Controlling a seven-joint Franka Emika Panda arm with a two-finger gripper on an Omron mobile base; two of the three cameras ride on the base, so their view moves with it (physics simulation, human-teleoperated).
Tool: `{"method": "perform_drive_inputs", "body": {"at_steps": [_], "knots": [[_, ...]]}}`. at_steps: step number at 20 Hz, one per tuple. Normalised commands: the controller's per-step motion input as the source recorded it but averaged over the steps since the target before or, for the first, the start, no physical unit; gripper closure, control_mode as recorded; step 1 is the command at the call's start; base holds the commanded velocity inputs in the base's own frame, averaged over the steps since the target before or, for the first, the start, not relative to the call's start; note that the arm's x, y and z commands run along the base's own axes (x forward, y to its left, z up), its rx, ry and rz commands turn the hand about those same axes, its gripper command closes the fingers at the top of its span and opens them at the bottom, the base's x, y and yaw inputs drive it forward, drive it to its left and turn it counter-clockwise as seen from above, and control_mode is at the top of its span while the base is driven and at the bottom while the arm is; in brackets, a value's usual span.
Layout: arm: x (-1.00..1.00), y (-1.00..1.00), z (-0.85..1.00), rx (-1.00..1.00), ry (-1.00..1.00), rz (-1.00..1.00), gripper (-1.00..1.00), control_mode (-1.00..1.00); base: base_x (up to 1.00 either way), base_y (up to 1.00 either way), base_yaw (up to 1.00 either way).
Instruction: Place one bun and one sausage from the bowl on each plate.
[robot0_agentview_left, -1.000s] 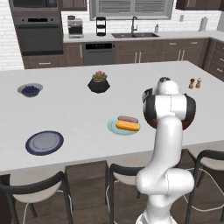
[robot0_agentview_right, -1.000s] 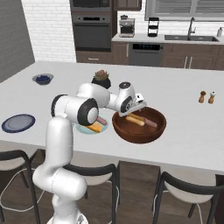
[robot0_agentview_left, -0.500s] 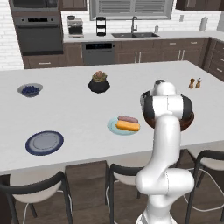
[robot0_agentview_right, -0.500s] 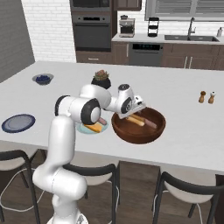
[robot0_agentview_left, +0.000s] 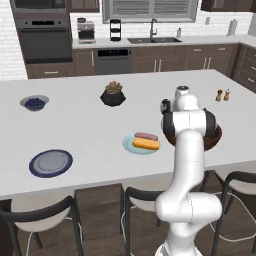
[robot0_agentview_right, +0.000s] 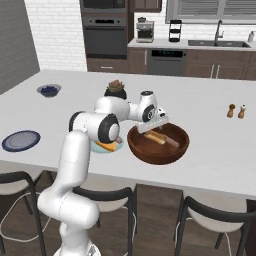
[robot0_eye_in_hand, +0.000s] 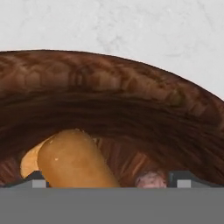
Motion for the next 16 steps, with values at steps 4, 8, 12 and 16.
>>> {"method": "perform_drive_inputs", "body": {"at_steps": [4, 8, 12, 16], "knots": [[-0.77, 0.10, 0.00, -0.03, -0.16, 0.05, -1.00, -1.00, 0.00, 0.00, 0.00], [-0.83, 0.35, -0.07, -0.20, -0.31, 0.08, -1.00, -1.00, 0.00, 0.00, 0.00], [-0.55, 0.14, -0.24, -0.21, -0.15, 0.02, -1.00, -1.00, 0.00, 0.00, 0.00], [-0.13, -0.01, -0.08, -0.05, 0.03, -0.01, -1.00, -1.00, 0.00, 0.00, 0.00]]}}
